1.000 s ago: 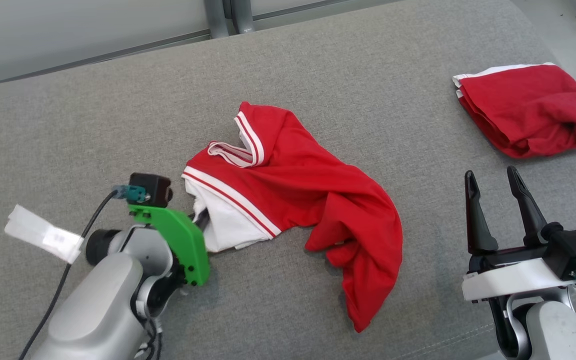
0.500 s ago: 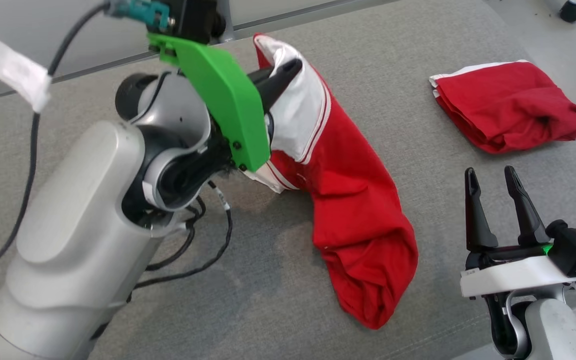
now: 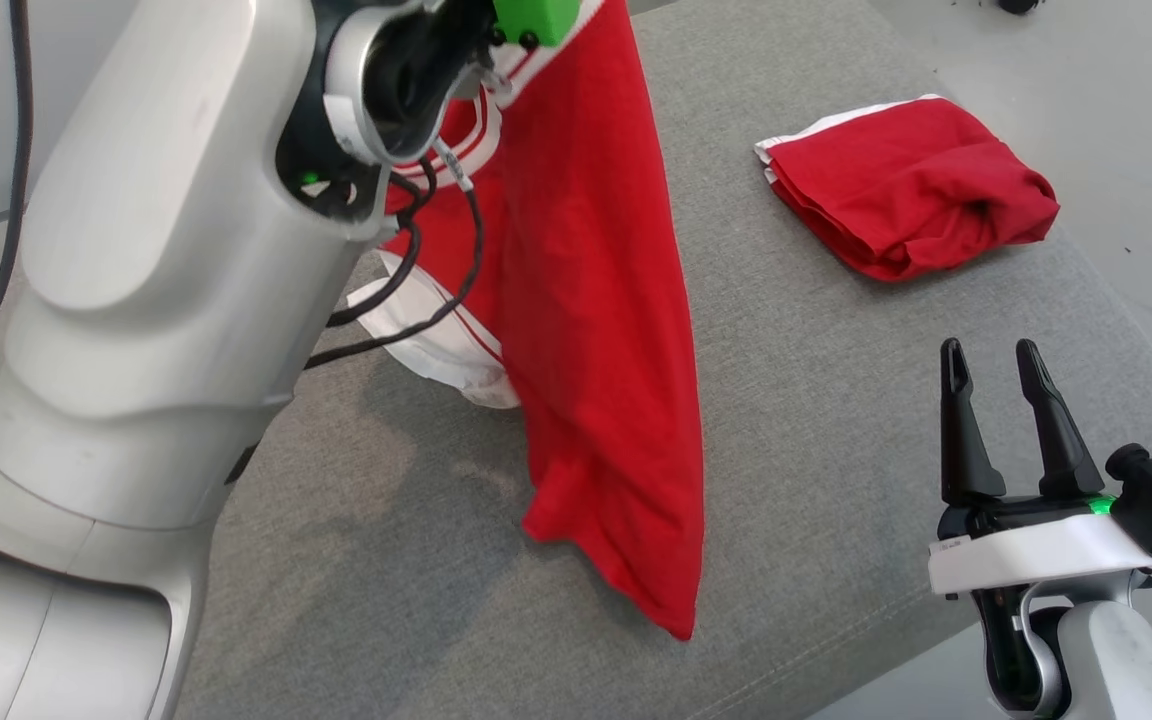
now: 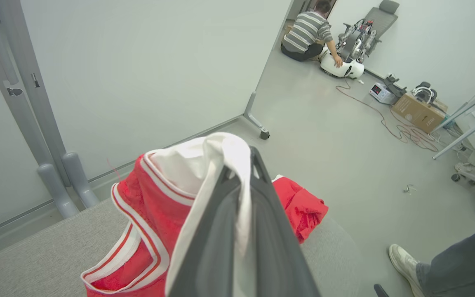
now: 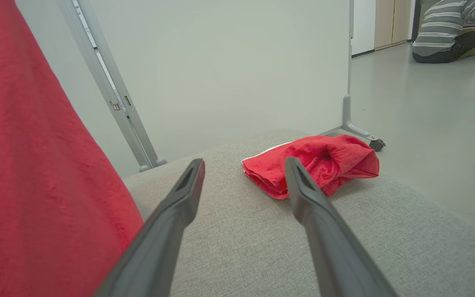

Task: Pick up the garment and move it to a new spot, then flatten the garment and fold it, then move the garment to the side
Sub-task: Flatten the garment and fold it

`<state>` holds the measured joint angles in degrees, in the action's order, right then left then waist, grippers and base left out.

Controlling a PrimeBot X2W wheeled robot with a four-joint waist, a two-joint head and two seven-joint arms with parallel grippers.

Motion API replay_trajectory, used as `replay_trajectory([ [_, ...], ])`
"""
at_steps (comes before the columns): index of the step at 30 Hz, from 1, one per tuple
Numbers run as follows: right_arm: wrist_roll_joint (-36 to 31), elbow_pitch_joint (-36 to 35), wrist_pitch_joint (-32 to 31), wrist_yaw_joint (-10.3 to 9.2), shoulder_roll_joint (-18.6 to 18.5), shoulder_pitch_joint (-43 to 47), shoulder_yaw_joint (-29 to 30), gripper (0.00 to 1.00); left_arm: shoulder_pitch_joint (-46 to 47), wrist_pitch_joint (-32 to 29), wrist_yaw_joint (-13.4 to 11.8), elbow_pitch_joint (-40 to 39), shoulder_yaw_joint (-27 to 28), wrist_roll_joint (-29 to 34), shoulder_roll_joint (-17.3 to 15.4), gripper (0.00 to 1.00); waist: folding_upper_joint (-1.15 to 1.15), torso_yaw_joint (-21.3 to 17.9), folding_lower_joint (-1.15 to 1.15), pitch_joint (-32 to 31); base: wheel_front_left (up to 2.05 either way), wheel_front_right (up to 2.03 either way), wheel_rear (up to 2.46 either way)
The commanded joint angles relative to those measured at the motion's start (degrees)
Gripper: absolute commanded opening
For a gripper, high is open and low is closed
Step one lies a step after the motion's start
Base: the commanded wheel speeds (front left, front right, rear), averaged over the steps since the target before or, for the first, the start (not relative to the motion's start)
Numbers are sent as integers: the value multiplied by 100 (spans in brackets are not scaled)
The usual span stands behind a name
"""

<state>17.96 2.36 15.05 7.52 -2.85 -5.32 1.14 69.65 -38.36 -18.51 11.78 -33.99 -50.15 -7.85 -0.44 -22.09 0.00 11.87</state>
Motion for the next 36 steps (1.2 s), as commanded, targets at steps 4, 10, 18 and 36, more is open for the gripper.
replay_trajectory([
  [4, 78, 18, 18, -6, -10, 14, 38, 100, 471, 565, -43, 621, 102, 215, 210, 0, 44, -114, 0, 10, 0, 0, 0],
  [10, 79, 28, 18, -6, -10, -22, 54, 100, 643, 1086, 69, 1328, 26, 417, 258, 0, 44, -129, 0, 13, 0, 0, 0],
  [18, 143, 35, 18, -6, -10, -64, -85, 100, 199, 1498, 12, 2489, 140, 729, -697, 0, 44, -202, 0, 120, 0, 0, 0],
  [36, -409, 28, 18, -6, -11, 141, 73, 100, -4584, 2568, 118, 282, 1794, -748, -2797, 0, 44, 606, 0, 30, 0, 0, 0],
])
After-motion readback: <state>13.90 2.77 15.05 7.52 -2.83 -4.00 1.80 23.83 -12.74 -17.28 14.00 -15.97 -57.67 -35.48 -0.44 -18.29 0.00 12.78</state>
